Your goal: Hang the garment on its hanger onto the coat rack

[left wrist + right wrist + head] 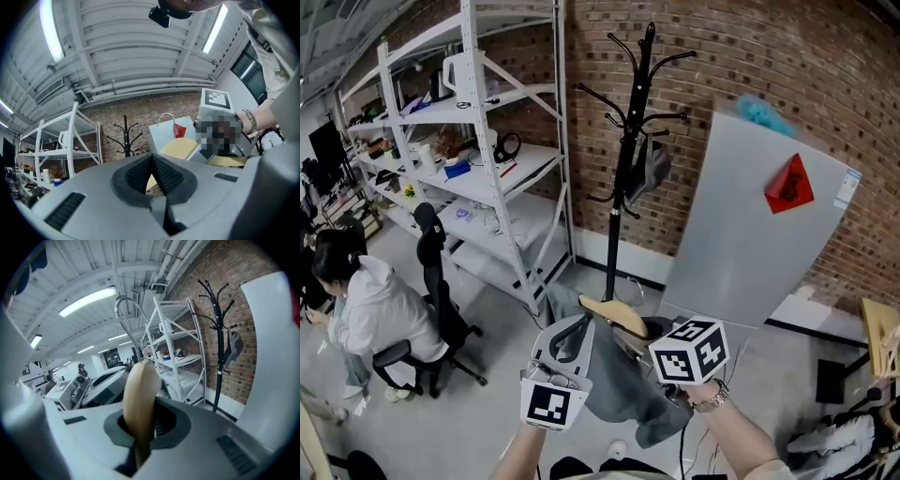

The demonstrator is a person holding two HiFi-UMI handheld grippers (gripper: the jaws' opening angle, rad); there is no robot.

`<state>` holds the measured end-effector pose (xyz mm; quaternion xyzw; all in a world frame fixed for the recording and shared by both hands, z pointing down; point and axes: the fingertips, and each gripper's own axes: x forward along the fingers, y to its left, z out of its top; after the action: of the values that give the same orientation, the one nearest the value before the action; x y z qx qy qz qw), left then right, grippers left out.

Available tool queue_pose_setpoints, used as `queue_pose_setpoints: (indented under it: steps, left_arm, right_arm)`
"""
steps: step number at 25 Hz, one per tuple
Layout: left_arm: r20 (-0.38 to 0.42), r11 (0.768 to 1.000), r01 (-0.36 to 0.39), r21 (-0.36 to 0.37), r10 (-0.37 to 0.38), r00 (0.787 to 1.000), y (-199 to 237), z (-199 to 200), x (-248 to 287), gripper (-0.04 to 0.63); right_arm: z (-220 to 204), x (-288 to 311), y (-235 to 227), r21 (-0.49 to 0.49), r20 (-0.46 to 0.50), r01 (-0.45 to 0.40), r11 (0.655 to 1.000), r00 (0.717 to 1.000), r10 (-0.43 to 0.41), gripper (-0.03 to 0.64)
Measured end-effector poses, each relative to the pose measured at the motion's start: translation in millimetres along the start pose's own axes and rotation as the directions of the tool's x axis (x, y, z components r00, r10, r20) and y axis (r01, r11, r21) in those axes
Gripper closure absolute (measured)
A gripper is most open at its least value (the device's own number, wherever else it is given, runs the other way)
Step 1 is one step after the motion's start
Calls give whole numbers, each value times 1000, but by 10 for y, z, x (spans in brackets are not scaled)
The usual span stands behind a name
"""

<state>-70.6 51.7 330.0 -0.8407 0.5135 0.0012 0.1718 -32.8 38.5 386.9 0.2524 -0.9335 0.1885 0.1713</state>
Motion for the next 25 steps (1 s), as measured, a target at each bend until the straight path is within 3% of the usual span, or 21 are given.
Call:
queue_pose_setpoints:
  steps: [5, 10, 16, 25]
  left_arm:
    - [18, 999, -8, 42, 7, 1000, 112, 58, 392, 594]
    - [18, 1000, -15, 27, 14, 1000, 311, -53, 708, 594]
    - [52, 992, 32, 121, -39, 998, 649, -39, 1169, 594]
    - [129, 988, 122, 99, -134, 983, 1263, -62, 2005, 594]
  right_arm:
    - [316, 71, -292, -80, -11, -13, 997, 1000, 12, 588]
    - [498, 260, -553, -123, -47, -41, 992, 998, 35, 589]
    - [863, 491, -880, -156, -81, -32, 987, 996, 19, 589]
    - [1590, 853, -1555, -150, -78, 17, 989, 997, -28, 589]
